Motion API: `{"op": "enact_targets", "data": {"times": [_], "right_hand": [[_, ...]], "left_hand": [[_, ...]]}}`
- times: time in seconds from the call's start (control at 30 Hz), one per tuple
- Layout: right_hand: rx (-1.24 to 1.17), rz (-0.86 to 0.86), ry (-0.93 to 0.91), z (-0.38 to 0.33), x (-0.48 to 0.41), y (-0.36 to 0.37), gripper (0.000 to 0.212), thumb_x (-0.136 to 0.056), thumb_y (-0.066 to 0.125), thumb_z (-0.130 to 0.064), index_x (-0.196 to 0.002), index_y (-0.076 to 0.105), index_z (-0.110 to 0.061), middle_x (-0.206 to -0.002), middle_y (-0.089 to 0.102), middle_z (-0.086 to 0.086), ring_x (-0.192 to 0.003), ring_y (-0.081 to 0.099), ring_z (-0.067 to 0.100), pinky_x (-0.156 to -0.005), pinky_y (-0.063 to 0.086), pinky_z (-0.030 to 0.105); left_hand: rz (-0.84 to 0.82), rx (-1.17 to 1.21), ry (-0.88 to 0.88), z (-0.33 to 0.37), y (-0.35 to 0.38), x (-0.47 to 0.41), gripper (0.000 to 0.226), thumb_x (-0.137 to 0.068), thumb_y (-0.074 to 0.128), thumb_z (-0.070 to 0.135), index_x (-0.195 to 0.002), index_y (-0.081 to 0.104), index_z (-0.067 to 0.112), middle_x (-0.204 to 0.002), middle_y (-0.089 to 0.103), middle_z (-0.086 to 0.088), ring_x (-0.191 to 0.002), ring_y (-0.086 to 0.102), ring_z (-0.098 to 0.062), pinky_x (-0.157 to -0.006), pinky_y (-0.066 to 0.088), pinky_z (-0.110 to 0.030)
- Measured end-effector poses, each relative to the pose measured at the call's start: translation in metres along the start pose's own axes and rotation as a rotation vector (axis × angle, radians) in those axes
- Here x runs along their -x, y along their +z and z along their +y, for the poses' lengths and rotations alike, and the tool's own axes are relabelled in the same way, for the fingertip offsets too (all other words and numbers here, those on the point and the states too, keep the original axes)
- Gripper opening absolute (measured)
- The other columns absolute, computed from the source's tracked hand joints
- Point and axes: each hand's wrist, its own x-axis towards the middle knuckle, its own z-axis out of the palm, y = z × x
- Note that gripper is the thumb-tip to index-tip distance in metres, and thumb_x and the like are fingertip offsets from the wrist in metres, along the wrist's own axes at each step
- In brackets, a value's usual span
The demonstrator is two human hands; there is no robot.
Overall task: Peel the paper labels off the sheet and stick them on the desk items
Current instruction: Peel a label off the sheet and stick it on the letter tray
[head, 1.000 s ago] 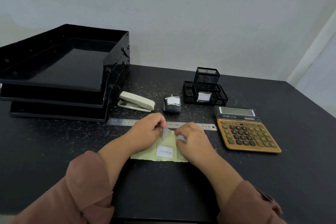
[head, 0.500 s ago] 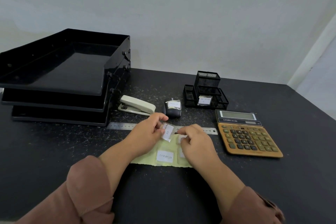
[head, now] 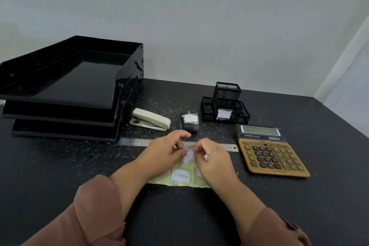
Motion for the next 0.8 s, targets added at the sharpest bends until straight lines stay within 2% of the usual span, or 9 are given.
{"op": "enact_targets", "data": {"times": [0.13,0.23,0.37,0.47,0.57,0.7,0.8], "right_hand": [[-0.075,0.049,0.048,0.001,0.002,-0.001,0.020,-0.083,0.051,-0.008,-0.077,0.055,-0.026,-0.071,0.056,-0.012,-0.070,0.050,-0.001,-0.059,0.039,0.010],[-0.188,0.105,0.110,-0.002,0.002,-0.003,0.022,-0.084,0.055,-0.009,-0.076,0.057,-0.030,-0.075,0.060,-0.010,-0.073,0.053,0.000,-0.062,0.043,0.012],[-0.284,0.130,0.132,-0.012,-0.002,-0.011,0.026,-0.084,0.057,-0.009,-0.077,0.062,-0.034,-0.081,0.065,-0.011,-0.077,0.056,-0.004,-0.066,0.043,0.007],[-0.305,0.103,0.117,-0.025,-0.006,-0.013,0.028,-0.084,0.058,-0.011,-0.076,0.065,-0.036,-0.083,0.066,-0.013,-0.076,0.058,-0.002,-0.064,0.046,0.010],[-0.352,0.091,0.099,-0.044,-0.013,-0.012,0.026,-0.083,0.059,-0.011,-0.076,0.067,-0.035,-0.080,0.067,-0.014,-0.076,0.059,0.000,-0.068,0.045,0.016],[-0.406,0.057,0.057,-0.077,-0.027,-0.003,0.024,-0.081,0.061,-0.010,-0.076,0.066,-0.033,-0.077,0.065,-0.013,-0.069,0.057,-0.001,-0.064,0.048,0.017],[-0.428,0.037,0.022,-0.101,-0.040,0.008,0.020,-0.080,0.061,-0.010,-0.076,0.065,-0.029,-0.074,0.062,-0.013,-0.067,0.056,0.004,-0.061,0.047,0.019]], "left_hand": [[0.056,0.048,0.031,0.005,-0.001,0.003,0.040,-0.086,0.059,0.034,-0.117,0.040,0.051,-0.087,0.060,0.024,-0.054,0.047,-0.002,-0.057,0.039,-0.011],[0.083,0.125,0.010,0.006,-0.002,0.004,0.041,-0.084,0.062,0.032,-0.114,0.042,0.052,-0.088,0.060,0.022,-0.063,0.049,-0.001,-0.064,0.040,-0.009],[0.072,0.223,-0.011,0.009,-0.005,0.009,0.042,-0.083,0.065,0.026,-0.107,0.045,0.054,-0.075,0.059,0.015,-0.063,0.049,0.004,-0.062,0.041,-0.010],[0.158,0.267,-0.010,0.012,-0.012,0.013,0.042,-0.083,0.065,0.021,-0.105,0.045,0.051,-0.068,0.059,0.016,-0.060,0.049,0.004,-0.060,0.040,-0.008],[0.255,0.311,-0.026,0.015,-0.028,0.018,0.039,-0.084,0.063,0.017,-0.112,0.046,0.038,-0.065,0.058,0.013,-0.058,0.050,0.003,-0.061,0.039,-0.013],[0.408,0.264,-0.054,0.020,-0.060,0.029,0.037,-0.083,0.061,0.016,-0.112,0.046,0.031,-0.070,0.063,0.002,-0.060,0.054,-0.001,-0.062,0.041,-0.022],[0.486,0.186,-0.081,0.020,-0.087,0.035,0.033,-0.082,0.060,0.019,-0.109,0.046,0.031,-0.075,0.065,-0.001,-0.061,0.058,-0.007,-0.057,0.043,-0.021]]}}
